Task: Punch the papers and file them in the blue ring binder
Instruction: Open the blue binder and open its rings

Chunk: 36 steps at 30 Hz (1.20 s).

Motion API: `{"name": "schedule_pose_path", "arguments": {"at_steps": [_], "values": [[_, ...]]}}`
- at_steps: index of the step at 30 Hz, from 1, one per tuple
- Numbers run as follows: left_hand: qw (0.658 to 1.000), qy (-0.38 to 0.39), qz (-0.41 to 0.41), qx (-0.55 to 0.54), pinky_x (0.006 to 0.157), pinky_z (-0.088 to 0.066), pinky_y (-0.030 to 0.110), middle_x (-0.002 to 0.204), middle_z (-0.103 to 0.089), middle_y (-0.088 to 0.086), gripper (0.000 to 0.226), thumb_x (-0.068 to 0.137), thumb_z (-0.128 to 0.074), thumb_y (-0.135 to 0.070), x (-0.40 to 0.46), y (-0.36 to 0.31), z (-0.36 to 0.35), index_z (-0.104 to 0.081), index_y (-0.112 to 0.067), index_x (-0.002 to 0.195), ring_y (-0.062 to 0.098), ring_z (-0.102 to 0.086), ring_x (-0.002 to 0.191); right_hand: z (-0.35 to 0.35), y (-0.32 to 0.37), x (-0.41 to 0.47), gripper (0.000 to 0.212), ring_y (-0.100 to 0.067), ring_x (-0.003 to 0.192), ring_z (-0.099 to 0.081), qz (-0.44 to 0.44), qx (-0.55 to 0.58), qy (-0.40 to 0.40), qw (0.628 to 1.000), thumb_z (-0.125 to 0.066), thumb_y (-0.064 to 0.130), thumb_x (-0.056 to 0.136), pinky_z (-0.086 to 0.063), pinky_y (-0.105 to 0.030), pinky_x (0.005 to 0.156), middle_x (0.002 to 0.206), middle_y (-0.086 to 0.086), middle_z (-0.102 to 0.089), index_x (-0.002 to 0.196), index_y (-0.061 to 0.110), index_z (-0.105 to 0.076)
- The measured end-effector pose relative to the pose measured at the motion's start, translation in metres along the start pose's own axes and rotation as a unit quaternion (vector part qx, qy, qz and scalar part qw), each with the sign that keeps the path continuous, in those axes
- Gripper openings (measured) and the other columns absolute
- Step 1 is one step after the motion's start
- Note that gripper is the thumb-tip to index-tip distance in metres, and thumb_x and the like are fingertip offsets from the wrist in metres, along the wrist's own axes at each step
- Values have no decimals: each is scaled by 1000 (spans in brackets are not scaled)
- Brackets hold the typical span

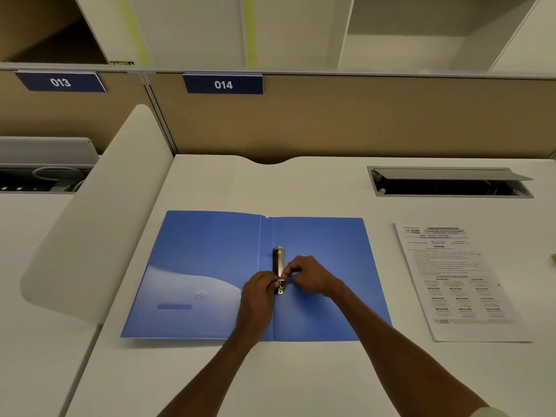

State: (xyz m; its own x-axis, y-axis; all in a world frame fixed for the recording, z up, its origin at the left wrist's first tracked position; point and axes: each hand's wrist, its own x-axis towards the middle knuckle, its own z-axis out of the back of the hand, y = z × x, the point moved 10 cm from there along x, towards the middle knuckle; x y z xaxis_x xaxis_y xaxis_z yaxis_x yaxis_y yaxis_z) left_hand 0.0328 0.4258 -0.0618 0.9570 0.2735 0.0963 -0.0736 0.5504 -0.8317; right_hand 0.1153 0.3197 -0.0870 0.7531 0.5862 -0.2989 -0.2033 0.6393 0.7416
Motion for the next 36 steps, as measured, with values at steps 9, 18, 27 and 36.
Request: {"name": "schedule_pose_path", "arguments": {"at_steps": [9, 18, 27, 36], "values": [[1000, 10, -5, -6, 81, -54, 31, 93, -71, 13, 17, 91, -57, 1, 2, 8, 1, -72, -2, 98, 20, -66, 84, -2, 7, -6, 30, -31, 103, -58, 41, -41, 6, 998, -53, -11, 83, -46, -39, 95, 109, -21, -65, 104, -1, -72], [999, 3, -6, 40, 82, -41, 10, 96, -73, 16, 16, 88, -62, -2, 3, 14, 1, -72, -1, 101, 17, -65, 85, -2, 2, -8, 32, -28, 105, -57, 40, -21, 12, 999, -52, -13, 84, -43, -29, 95, 112, -19, -64, 106, 1, -72], [998, -14, -11, 57, 85, -45, 18, 98, -74, 13, 17, 88, -64, -5, -1, 15, 2, -73, -2, 103, 23, -69, 89, -4, -1, -7, 37, -25, 106, -57, 36, -21, 24, 999, -50, -17, 79, -43, -26, 96, 112, -17, -63, 103, 1, -72], [999, -28, -11, 40, 86, -45, 19, 98, -74, 15, 18, 84, -68, -2, -2, 15, 8, -73, 0, 101, 22, -69, 89, -3, 0, -11, 42, -24, 105, -58, 54, -2, 30, 998, -45, -21, 71, -47, -32, 97, 110, -14, -63, 94, 0, -72]]}}
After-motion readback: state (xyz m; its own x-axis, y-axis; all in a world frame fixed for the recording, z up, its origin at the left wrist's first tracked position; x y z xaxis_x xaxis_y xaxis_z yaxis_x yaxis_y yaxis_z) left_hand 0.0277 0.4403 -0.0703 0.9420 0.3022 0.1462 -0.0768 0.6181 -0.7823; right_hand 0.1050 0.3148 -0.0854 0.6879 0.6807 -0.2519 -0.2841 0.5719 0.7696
